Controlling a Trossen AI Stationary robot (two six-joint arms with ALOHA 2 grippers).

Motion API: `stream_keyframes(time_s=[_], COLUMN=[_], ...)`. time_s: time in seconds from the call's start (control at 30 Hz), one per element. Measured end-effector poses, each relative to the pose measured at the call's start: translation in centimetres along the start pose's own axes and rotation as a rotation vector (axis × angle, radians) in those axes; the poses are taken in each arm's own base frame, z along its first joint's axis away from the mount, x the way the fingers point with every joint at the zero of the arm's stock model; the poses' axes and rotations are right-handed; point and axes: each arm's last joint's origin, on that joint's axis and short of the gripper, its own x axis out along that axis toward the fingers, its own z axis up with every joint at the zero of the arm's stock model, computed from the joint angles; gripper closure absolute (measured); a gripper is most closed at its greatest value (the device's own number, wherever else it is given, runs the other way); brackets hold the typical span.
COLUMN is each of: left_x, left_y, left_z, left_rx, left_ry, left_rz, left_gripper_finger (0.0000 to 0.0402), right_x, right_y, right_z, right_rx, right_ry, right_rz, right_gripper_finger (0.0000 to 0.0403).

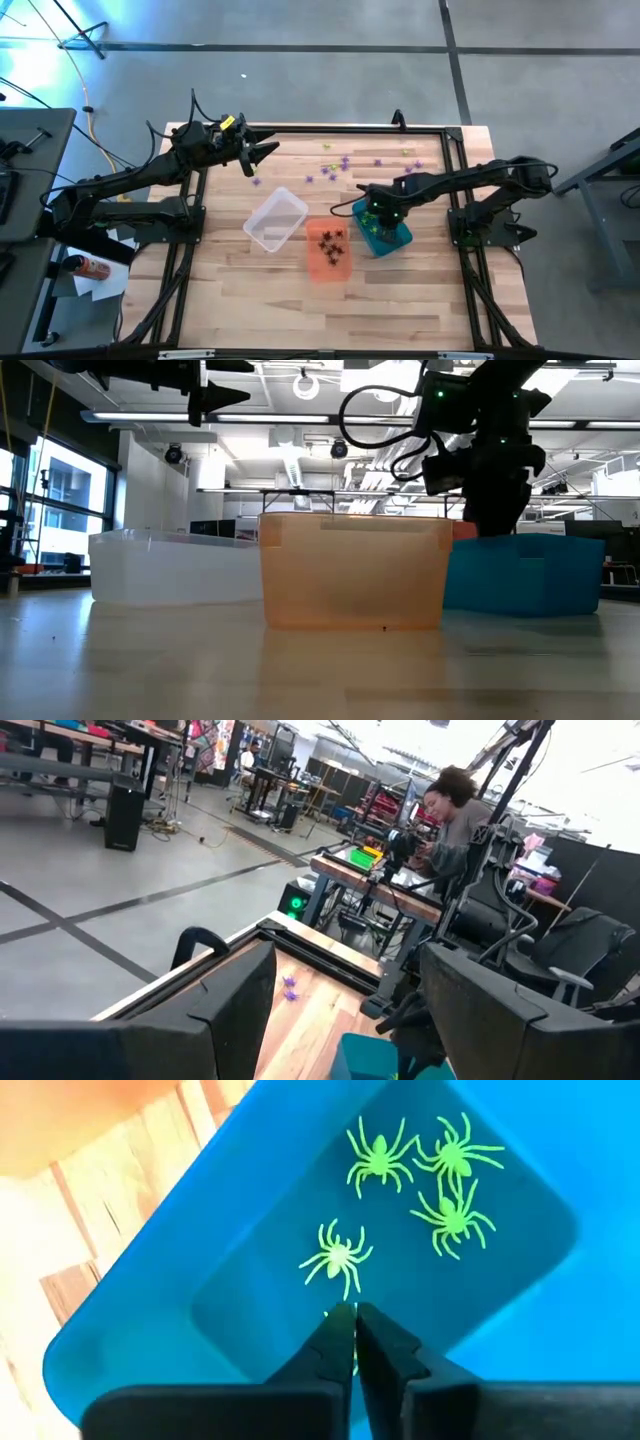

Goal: Sort Halloween decoration
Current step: Put the green spider toy into the blue bin

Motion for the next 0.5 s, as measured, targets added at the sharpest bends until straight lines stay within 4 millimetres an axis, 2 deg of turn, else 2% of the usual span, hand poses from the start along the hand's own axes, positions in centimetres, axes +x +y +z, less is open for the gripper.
stream_keyframes(time_s=[0.1, 0.37, 0.5], left_x=[0.0, 0.0, 0.0], left_y=[0.0, 0.06, 0.11], left_z=[0.0, -0.17, -0.3], left_rx=[0.0, -0.002, -0.004], left_ry=[0.0, 0.017, 0.029], left_rz=[0.0, 0.007, 0.011], left_gripper_finger=[0.0165, 0.0165, 0.0165], right_x=[0.0, -0.01, -0.55], right_y=[0.0, -0.06, -0.02], right_z=[0.0, 0.19, 0.34], right_rx=[-0.002, 0.004, 0.032], right_ry=[0.0, -0.024, -0.002], right_rz=[0.0, -0.02, 0.028], right_gripper_finger=[0.0371, 0.0248, 0.021])
